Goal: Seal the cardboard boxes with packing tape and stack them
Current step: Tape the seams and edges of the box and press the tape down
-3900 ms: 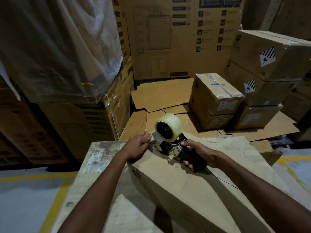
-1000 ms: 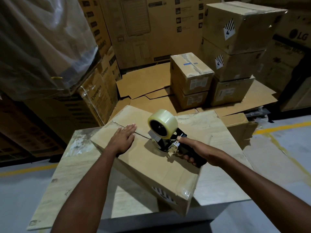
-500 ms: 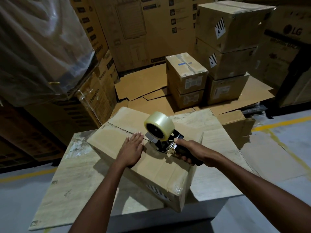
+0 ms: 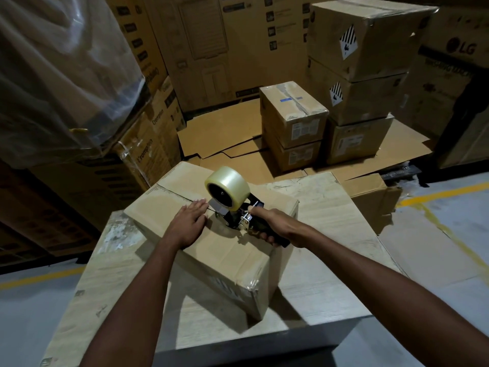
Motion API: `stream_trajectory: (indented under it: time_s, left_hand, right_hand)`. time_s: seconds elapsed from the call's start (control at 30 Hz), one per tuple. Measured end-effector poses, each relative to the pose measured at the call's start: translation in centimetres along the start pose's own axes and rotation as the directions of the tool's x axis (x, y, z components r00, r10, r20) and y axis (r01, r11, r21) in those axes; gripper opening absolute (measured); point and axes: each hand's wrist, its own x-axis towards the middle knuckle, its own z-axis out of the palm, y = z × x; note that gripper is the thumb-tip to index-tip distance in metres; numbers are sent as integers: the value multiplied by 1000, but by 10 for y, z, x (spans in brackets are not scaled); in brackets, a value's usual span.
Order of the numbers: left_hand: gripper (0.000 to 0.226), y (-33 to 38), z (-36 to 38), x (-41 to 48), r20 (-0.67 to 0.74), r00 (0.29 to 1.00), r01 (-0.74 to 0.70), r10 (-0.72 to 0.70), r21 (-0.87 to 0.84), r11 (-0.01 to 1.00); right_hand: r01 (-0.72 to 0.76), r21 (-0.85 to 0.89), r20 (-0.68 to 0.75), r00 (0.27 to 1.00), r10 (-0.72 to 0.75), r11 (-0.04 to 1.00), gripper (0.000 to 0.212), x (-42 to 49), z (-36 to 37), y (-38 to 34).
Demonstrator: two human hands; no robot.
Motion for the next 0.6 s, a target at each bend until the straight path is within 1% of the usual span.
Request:
stream_trajectory:
  time_s: [0.2,0.3,0.47,0.6]
  left_hand:
    - [51,-8,-1,7,14,1000,0,0,-3,1000]
    - [55,-8,-1,5,22,1000,1,-1,-5,1000]
    - [62,-11,1,8,23,1000,5,-5,-13,1000]
    - [65,-11,2,9,19,1000,2,-2,-11,1000]
  right_hand:
    - [-11,14,29,1000,11,1000,65,5,-3,-3]
    - [-11,-2,34,999,11,1000,64,-3,-6,-2]
    - [-20,-57,14,1000,21,998,60,-42,-23,11]
    - [-53,-37,23,998,54,998,64,-69,-37,27]
